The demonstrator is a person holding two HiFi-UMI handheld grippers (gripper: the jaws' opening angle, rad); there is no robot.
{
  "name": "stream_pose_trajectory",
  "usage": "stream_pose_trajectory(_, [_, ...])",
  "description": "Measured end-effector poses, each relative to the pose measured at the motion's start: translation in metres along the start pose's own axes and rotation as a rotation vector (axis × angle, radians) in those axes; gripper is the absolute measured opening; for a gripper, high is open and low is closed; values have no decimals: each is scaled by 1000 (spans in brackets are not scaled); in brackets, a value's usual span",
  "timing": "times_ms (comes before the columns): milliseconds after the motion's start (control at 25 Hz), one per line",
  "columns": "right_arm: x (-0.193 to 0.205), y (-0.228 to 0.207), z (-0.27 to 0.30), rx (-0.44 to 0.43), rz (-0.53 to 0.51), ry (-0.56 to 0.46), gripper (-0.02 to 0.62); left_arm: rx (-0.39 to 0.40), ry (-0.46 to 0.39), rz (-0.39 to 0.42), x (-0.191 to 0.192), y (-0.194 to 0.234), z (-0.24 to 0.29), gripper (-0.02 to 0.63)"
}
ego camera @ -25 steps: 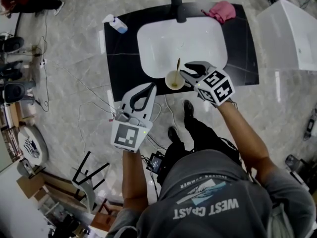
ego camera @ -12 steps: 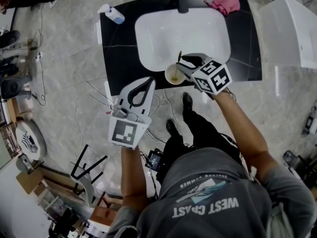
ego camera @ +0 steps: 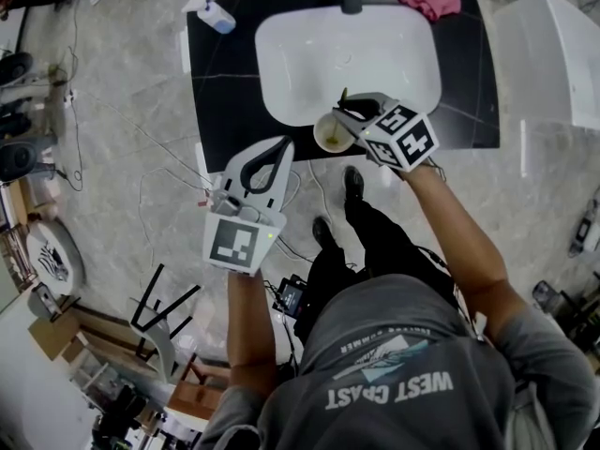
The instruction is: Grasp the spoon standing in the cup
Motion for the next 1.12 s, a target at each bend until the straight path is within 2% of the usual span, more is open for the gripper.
stream_pose_trajectory(320, [-14,5,-12,13,-21,-34,35,3,11,5,-8,-3,-7,2])
stream_pose_trajectory(520, [-23,13,-19,34,-43,-64,34,-1,-16,25,-11,-4,-19,2])
stream_pose_trajectory(1120, [-59,55,-61,159,-147,-151,34,-19,-92,95,-29,-20,-81,2])
Point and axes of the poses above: the fingertips, and each gripper's own axes: z forward along the fingers, y to its left, x out of its underside, the point moved 8 cm from there along -z, backward along the fingers, and after that the axes turned 8 degrees about -z, right-handed, at the moved point
